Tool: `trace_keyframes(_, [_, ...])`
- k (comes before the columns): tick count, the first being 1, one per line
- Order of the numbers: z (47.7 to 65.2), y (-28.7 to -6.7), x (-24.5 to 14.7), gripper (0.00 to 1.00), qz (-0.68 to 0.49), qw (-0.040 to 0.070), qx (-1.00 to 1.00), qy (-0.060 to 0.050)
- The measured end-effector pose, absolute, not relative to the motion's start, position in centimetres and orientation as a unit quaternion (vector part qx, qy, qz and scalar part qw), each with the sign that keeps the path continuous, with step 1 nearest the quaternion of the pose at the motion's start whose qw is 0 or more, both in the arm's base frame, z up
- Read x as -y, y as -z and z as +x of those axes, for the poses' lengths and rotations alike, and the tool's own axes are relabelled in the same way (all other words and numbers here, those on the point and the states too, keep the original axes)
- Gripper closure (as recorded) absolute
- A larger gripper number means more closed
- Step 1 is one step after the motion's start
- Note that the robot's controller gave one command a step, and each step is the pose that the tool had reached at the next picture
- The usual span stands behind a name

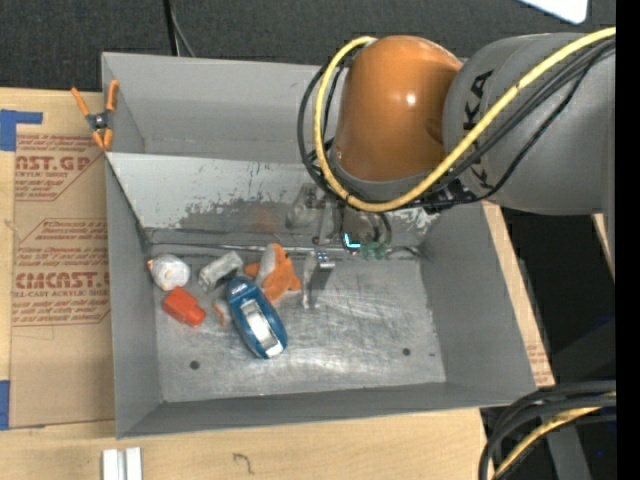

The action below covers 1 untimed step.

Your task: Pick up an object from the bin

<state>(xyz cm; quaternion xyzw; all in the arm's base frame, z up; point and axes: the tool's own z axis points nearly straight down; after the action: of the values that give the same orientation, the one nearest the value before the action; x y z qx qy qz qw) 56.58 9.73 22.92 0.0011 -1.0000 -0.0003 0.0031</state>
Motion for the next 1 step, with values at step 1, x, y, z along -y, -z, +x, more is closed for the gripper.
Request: trace_keyframes(1, [56.74, -23.38, -9.69, 0.0, 0.001, -0.001, 1.0, 0.001])
